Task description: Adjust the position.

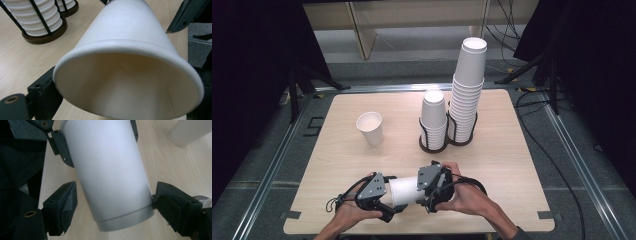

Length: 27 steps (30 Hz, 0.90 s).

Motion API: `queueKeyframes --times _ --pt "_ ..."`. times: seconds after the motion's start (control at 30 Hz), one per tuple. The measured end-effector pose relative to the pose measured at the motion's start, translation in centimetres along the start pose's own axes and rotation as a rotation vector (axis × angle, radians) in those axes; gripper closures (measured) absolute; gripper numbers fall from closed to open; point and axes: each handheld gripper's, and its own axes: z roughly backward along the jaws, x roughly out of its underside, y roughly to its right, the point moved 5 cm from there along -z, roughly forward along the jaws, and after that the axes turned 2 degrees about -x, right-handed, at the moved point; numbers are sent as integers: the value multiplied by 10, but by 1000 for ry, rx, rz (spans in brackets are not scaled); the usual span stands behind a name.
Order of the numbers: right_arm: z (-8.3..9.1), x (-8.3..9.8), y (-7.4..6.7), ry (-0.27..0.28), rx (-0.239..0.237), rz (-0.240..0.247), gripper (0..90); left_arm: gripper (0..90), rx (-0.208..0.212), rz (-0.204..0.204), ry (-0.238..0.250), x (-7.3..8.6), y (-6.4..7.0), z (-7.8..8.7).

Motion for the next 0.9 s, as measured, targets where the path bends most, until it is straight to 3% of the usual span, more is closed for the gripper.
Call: queueKeyframes --times 0.1,0.23,0.37,0.43,0.5,0.57,0.6,0.7,0.9 --pt "-5 -1 -3 -32 23 32 189 82 3 -4 -1 0 2 -1" --pt "-10 -2 -5 -45 20 50 180 82 10 -5 0 -2 5 -2" --pt "-16 -3 -10 -49 -3 45 180 82 6 -42 -23 -4 8 -1" --pt "-19 -3 -9 -64 1 79 177 82 6 -55 -29 -5 9 -1" --pt "-21 -3 -10 -66 -3 74 175 82 8 -73 -44 -4 10 -1" --pt "-26 -3 -12 -77 -8 91 162 82 6 -66 -42 -4 12 -2" --pt "-26 -3 -12 -77 -8 91 162 82 11 -95 -60 -3 10 -2" --pt "-31 -2 -13 -84 -20 106 163 82 13 -87 -51 -2 14 -3" --pt "-38 -1 -16 -86 -40 112 165 82 23 -115 -60 -2 15 -3"
